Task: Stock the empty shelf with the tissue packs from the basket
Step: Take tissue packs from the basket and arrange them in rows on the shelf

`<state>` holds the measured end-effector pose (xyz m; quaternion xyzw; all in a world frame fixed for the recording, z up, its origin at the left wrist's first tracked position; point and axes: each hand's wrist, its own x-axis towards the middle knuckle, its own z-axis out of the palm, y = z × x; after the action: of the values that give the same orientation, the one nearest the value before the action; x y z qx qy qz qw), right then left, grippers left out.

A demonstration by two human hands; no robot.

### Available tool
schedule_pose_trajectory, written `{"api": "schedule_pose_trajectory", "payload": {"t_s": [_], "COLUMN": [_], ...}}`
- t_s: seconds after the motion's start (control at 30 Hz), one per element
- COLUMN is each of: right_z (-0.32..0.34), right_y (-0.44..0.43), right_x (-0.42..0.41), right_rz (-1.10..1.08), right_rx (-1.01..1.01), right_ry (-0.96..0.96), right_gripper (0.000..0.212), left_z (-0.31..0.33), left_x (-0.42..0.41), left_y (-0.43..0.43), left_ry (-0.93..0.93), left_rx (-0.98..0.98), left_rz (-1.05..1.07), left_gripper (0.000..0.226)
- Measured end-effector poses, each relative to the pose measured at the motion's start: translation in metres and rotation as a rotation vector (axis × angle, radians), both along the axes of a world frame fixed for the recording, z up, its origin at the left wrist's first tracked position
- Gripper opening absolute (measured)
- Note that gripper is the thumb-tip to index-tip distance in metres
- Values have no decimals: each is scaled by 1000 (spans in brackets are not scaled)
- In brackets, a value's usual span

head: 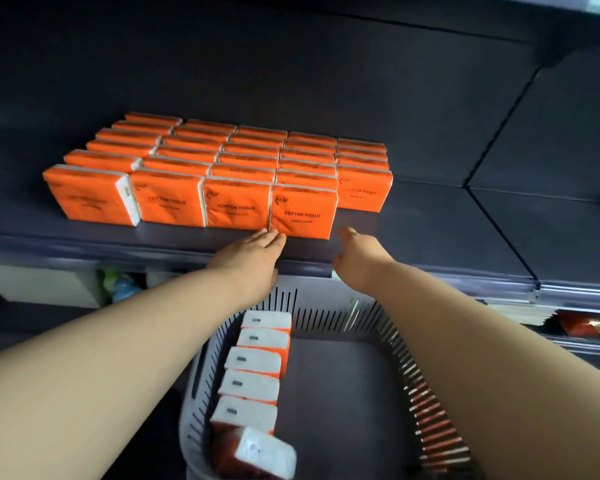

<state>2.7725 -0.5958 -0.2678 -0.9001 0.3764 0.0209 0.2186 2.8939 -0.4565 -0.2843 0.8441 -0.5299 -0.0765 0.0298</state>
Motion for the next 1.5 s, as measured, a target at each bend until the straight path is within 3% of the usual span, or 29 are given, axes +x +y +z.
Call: {"api": "schedule_pose_trajectory", "payload": {"t_s": [0.33,0.47,0.67,0.83,1.03,1.2,1.33,1.5], "right_z": [-46,-71,-97,-117,-138,-128,-106,-94], "right_y": [75,107,136,138,140,121,91,53], "right_x": [-59,-73,-66,-60,-57,-58,-70,-95], "right_rz": [192,256,392,445,500,441,346,191], "right_rx": [58,187,272,272,254,315,375,626], "right_ry": [80,228,488,596,587,646,569,460], "right_gripper": [48,34,43,47,30,45,53,19], "left_z": [-26,-38,-44,-52,-55,-51,-49,-53], "left_x": [-65,-80,-79,-74,-63,-61,-65,-74], "left_y": [64,88,99,103,99,94,89,81], "left_ry": [21,38,112,151,127,93,67,49], "left_rx": [59,118,157,266,397,388,368,458], "left_rz": [-80,-112,-78,-48,-46,-51,-68,-68], "left_gripper": [61,60,57,50,43,36,28,33]}}
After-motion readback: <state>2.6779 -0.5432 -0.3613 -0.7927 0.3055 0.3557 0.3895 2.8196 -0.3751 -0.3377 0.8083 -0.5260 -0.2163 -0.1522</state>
